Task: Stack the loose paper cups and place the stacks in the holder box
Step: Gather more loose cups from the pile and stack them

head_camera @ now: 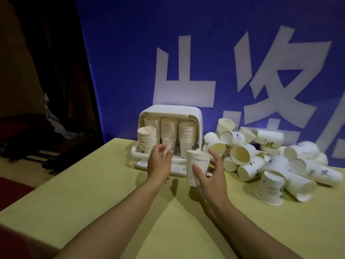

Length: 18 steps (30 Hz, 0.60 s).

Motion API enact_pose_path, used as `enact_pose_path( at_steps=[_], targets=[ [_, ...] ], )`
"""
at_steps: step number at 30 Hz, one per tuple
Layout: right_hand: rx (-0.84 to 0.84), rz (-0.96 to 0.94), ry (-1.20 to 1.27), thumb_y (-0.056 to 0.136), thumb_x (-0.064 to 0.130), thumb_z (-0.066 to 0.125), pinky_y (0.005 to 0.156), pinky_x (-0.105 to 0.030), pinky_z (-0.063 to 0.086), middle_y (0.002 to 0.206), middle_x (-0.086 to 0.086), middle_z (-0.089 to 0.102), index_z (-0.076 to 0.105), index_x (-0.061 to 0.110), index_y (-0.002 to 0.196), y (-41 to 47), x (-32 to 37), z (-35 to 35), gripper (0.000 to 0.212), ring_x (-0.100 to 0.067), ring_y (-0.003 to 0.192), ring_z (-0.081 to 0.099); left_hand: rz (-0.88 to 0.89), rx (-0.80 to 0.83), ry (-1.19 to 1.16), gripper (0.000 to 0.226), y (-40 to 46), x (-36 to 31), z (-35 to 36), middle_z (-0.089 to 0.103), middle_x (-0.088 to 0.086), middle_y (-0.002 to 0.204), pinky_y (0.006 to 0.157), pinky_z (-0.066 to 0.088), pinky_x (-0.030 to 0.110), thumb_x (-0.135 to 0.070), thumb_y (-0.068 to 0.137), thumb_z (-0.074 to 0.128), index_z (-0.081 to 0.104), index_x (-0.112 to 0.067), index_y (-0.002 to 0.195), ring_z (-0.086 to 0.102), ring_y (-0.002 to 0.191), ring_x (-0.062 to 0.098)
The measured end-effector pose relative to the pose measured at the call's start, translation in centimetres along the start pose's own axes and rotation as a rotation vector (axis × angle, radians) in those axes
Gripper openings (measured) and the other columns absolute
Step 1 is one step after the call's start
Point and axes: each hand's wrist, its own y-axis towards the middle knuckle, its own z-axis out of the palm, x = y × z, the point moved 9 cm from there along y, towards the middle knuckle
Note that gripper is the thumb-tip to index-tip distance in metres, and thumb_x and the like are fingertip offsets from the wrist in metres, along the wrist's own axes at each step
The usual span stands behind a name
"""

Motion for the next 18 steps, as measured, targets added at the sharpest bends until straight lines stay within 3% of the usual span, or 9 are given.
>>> enact_pose_path(
  at_steps=[5,8,11,15,18],
  targets=[
    [-0.069,-0.069,-0.130,0.090,0.042,0.071,0.075,-0.010,0.052,0.131,0.022,0.050,0.032,0.044,0.144,-0.6,2.9,-7.1,0.067,0.008,0.111,0.054,0.053,0.536,-0.354,0.039,-9.4,-4.6,8.5,0.067,-0.006,0.126,0.082,0.058,0.028,-0.053,0.101,0.047,0.055,-0.030,0.131,0.068,0.107,0.010],
    [-0.068,-0.046,-0.119,0.084,0.051,0.067,0.077,-0.015,0.055,0.124,0.039,0.050,0.033,0.055,0.139,-2.4,3.4,-11.3,0.065,0.008,0.112,0.056,0.159,0.735,-0.364,0.065,-14.1,-6.2,11.1,0.062,-0.015,0.132,0.087,0.060,0.034,-0.069,0.083,0.062,0.047,-0.039,0.139,0.065,0.114,0.007],
    [-0.015,0.003,-0.097,0.083,0.043,0.067,0.082,-0.018,0.055,0.118,0.045,0.054,0.038,0.057,0.135,-4.2,2.7,-14.0,0.061,0.008,0.113,0.057,0.145,0.921,-0.375,0.084,-17.4,-5.9,12.6,0.057,-0.018,0.132,0.081,0.062,0.037,-0.056,0.068,0.080,0.037,-0.052,0.140,0.065,0.109,0.009],
    [0.076,0.042,-0.106,0.073,0.043,0.064,0.094,-0.026,0.054,0.124,0.031,0.059,0.040,0.036,0.143,-6.4,1.3,-14.9,0.074,-0.002,0.119,0.058,0.199,1.031,-0.325,0.106,-18.5,-4.8,12.8,0.050,-0.009,0.141,0.084,0.059,0.032,-0.042,0.060,0.088,0.028,-0.053,0.147,0.064,0.115,0.013],
    [0.178,0.059,-0.127,0.077,0.034,0.065,0.099,-0.032,0.051,0.136,0.011,0.058,0.040,0.030,0.145,-7.6,0.5,-13.5,0.073,-0.011,0.126,0.056,0.168,0.998,-0.328,0.100,-17.9,-3.9,12.3,0.051,-0.013,0.143,0.084,0.057,0.028,-0.043,0.058,0.089,0.036,-0.057,0.142,0.060,0.122,0.010]
  ],
)
